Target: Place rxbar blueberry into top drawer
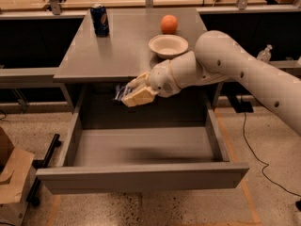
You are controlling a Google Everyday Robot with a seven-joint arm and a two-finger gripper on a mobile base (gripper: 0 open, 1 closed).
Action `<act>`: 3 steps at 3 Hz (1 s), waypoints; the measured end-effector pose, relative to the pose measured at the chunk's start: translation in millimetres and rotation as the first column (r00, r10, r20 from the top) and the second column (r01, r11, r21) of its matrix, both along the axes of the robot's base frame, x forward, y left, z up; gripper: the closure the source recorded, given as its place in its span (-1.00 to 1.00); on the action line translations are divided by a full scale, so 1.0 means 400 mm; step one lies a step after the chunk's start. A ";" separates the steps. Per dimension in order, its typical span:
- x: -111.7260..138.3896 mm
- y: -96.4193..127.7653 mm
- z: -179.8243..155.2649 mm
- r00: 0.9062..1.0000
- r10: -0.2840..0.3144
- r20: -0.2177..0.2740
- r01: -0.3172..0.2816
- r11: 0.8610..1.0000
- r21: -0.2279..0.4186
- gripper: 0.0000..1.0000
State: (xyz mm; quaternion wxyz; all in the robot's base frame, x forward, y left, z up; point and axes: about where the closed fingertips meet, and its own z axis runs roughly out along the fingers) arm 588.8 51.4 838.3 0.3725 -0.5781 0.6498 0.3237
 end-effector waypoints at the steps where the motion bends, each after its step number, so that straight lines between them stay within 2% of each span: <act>1: -0.011 -0.002 -0.009 1.000 0.004 -0.006 -0.004 1.000 0.001 1.00; 2: -0.012 0.019 -0.043 0.998 0.053 -0.024 -0.053 0.998 -0.015 1.00; 3: -0.050 0.039 -0.105 0.996 0.070 -0.064 -0.070 0.998 0.003 1.00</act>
Offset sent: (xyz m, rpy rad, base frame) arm -0.0073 0.0146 -0.0396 -0.0445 0.0579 0.1321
